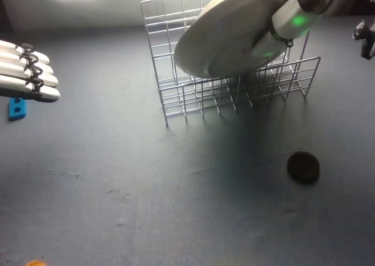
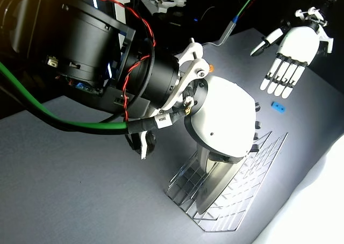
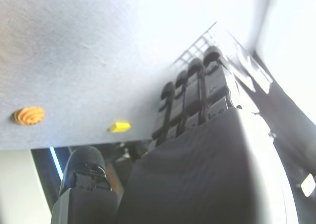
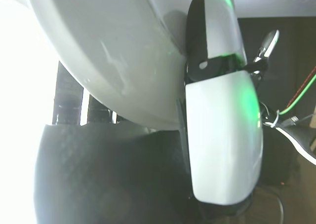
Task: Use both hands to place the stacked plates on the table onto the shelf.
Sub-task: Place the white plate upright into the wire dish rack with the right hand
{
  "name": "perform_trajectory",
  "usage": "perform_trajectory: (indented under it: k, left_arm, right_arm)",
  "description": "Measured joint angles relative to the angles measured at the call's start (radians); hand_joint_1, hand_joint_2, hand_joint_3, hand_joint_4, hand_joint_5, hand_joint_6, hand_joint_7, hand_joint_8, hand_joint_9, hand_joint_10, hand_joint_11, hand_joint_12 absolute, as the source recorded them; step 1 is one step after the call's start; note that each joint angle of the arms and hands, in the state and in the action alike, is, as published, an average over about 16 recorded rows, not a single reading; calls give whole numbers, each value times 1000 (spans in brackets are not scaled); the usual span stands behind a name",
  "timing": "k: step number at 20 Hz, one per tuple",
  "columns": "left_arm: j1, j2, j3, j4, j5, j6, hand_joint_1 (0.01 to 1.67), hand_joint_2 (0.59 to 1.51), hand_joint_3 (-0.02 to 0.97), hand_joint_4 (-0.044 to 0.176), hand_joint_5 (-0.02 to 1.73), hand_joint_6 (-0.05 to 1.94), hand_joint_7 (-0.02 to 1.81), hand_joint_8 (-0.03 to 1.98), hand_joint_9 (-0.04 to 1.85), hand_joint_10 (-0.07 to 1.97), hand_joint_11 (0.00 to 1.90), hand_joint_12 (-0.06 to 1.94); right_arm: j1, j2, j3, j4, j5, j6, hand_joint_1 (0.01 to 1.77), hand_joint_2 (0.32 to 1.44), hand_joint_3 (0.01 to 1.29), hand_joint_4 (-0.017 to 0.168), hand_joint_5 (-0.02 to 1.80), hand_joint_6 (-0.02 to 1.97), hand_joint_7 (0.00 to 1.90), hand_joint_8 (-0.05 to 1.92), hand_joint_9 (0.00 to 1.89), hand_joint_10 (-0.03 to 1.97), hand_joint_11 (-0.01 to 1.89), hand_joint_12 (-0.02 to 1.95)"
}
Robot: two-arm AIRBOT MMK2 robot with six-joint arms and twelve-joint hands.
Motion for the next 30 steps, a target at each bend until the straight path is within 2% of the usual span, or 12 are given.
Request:
perform_trajectory:
  k: [10, 16, 22, 30]
  left_arm:
    - [0, 0, -1, 1, -1, 0, 21, 1150, 15, -2, 21, 14, 19, -5, 22, 17, 16, -7]
    - [0, 0, -2, 1, -1, 0, 21, 1151, 16, -2, 21, 14, 20, -5, 22, 17, 16, -7]
    - [0, 0, -2, 1, -1, 0, 21, 1151, 16, -2, 21, 14, 19, -5, 22, 16, 16, -7]
    - [0, 0, -4, 1, -2, 0, 21, 1151, 15, -2, 21, 14, 18, -5, 22, 17, 16, -8]
  right_arm:
    - [-30, 0, 1, 1, -18, -19, 1194, 989, 14, -3, 967, 893, 1098, 866, 1215, 389, 799, 1252]
    - [-38, 0, 2, 0, -24, -24, 1195, 990, 14, -7, 1007, 760, 1137, 871, 1217, 500, 824, 1211]
    - [-53, -3, 2, 2, -33, -31, 1195, 990, 13, -2, 977, 849, 1106, 875, 1168, 485, 799, 1206]
    - [-60, -15, 1, 1, -47, -49, 1196, 989, 13, 1, 974, 880, 1115, 813, 1197, 377, 810, 1194]
